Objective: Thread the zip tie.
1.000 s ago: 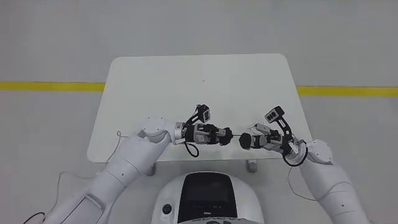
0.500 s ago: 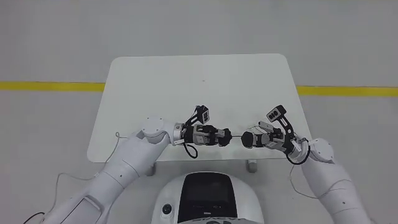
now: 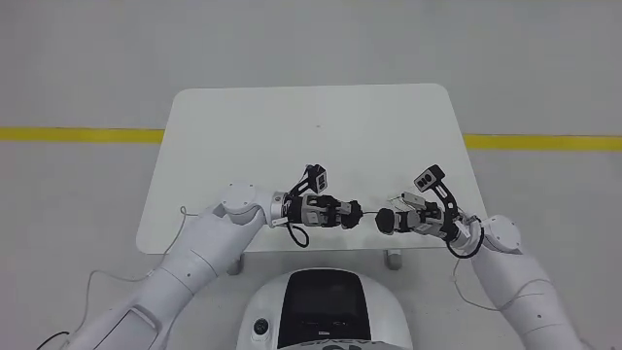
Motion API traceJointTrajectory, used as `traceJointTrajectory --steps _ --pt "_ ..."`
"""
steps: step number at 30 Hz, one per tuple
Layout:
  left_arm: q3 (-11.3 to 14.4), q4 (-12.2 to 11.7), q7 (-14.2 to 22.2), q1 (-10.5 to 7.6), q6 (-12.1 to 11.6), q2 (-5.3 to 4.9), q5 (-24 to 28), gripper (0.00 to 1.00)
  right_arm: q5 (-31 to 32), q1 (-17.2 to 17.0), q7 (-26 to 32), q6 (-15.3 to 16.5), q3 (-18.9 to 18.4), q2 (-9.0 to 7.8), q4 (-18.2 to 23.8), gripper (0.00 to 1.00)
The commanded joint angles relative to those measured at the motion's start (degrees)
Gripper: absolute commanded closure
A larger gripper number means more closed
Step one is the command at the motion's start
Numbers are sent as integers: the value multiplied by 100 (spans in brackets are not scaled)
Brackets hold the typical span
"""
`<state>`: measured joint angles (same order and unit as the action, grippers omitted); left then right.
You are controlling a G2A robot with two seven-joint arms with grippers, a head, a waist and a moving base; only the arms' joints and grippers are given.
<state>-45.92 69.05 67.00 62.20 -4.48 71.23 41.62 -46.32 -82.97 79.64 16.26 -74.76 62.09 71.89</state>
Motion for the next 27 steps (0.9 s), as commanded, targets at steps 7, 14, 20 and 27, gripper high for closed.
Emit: traceJointTrajectory --steps 7,14,20,27 --pt "0 0 0 0 0 0 0 100 -159 51 0 71 153 -103 -56 51" --pt "0 0 0 0 0 0 0 100 -308 148 0 130 324 -179 -169 57" --pt "0 0 0 0 0 0 0 100 -412 226 0 182 459 -239 -274 58" --pt "0 0 0 0 0 0 0 100 -556 297 0 234 603 -301 -367 64"
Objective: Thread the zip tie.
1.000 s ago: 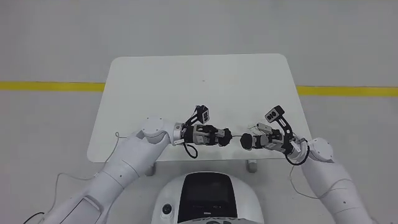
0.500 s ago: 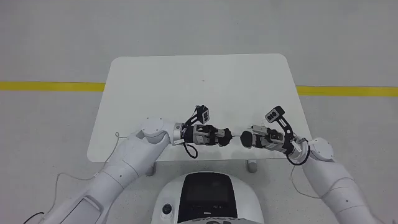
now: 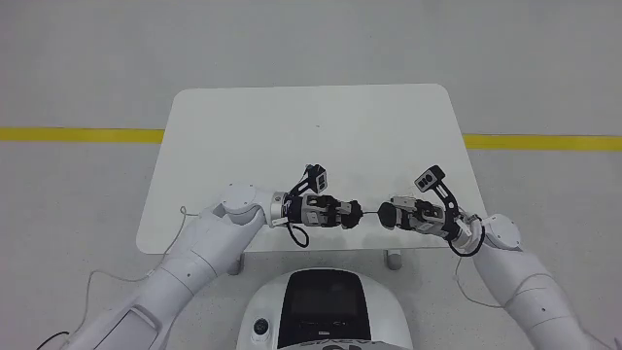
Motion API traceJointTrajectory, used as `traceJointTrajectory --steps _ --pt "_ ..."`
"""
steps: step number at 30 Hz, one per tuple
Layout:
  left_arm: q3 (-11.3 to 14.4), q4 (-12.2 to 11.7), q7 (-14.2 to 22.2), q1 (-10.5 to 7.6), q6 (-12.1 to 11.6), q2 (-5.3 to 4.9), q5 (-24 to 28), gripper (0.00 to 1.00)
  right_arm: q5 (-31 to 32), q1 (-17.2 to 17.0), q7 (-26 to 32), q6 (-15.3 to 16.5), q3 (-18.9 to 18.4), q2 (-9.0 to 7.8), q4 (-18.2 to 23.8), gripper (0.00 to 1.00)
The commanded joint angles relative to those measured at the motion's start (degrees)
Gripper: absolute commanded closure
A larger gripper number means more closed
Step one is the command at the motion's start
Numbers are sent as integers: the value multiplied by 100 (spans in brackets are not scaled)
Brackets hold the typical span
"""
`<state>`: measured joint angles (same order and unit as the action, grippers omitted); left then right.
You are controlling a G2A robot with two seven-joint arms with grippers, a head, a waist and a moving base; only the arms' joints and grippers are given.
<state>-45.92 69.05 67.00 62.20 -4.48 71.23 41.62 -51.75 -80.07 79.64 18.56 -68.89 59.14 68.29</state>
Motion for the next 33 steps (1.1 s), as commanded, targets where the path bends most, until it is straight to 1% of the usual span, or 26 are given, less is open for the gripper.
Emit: traceJointTrajectory --steps 1,8,16,25,33 --pt "0 0 0 0 0 0 0 100 -30 18 0 8 36 -14 -14 65" --pt "0 0 0 0 0 0 0 100 -129 95 0 56 218 -69 -70 73" --pt "0 0 0 0 0 0 0 100 -208 168 0 92 347 -130 -169 75" --pt "0 0 0 0 0 0 0 100 -268 171 0 92 417 -205 -159 76" --pt "0 0 0 0 0 0 0 100 -295 188 0 92 495 -243 -174 81"
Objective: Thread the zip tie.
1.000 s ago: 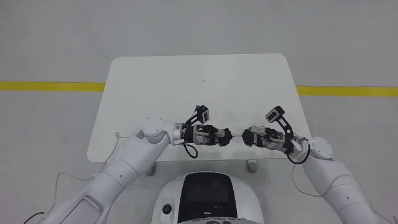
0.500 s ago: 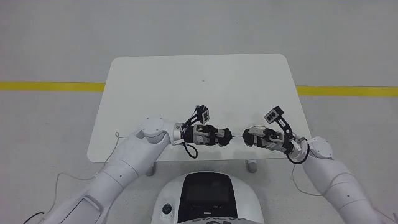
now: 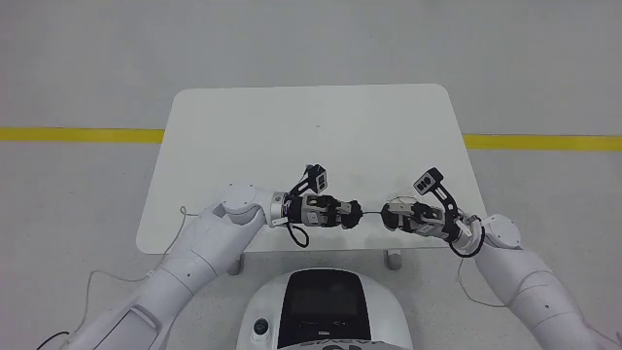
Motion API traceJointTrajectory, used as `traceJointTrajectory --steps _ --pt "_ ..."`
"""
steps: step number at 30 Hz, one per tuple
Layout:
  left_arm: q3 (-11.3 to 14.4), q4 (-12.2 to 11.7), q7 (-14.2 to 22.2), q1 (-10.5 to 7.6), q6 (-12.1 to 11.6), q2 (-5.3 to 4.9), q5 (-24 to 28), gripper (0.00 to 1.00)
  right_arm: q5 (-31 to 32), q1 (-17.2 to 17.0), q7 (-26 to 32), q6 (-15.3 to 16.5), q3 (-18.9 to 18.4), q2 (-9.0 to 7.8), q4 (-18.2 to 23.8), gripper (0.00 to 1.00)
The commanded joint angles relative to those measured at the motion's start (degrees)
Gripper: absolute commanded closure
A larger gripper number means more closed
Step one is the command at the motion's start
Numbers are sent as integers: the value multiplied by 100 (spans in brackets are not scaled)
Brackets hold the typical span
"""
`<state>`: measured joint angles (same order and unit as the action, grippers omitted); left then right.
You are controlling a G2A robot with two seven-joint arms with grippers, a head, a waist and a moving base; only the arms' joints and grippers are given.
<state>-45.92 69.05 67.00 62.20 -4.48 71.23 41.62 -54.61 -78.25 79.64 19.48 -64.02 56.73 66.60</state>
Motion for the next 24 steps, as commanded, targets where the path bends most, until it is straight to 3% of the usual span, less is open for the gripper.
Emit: traceJointTrajectory --steps 1,24 --pt "0 0 0 0 0 0 0 100 -18 10 0 0 17 -6 -11 81" --pt "0 0 0 0 0 0 0 100 -171 50 0 0 145 -86 -32 99"
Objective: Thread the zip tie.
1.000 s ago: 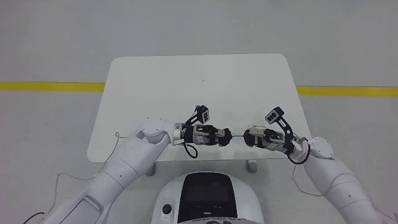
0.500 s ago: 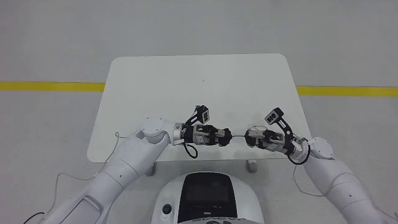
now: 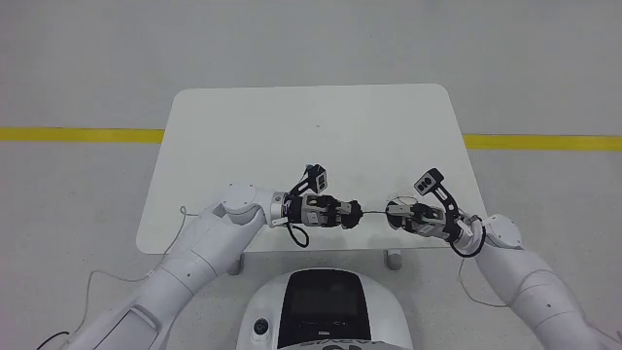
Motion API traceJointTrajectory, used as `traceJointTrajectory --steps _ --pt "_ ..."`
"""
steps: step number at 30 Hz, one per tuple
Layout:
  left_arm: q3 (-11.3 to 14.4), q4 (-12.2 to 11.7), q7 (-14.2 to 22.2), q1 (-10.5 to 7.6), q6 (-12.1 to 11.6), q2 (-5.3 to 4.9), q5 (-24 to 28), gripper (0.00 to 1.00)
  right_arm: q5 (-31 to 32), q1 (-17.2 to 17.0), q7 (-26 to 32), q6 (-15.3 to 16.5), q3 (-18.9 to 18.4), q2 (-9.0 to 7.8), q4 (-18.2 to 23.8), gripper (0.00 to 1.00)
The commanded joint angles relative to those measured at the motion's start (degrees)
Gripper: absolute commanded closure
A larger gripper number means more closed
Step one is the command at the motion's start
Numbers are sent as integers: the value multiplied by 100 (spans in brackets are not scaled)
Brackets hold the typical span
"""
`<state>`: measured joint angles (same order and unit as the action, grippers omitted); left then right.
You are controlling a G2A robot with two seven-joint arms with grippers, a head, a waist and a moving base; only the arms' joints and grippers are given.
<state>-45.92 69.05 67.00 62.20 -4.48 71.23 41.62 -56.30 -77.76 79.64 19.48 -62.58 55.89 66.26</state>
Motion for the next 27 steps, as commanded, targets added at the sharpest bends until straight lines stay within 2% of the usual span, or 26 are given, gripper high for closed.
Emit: traceJointTrajectory --steps 1,27 --pt "0 0 0 0 0 0 0 100 -5 1 0 0 2 -4 3 100" --pt "0 0 0 0 0 0 0 100 162 -37 0 0 -112 9 39 100"
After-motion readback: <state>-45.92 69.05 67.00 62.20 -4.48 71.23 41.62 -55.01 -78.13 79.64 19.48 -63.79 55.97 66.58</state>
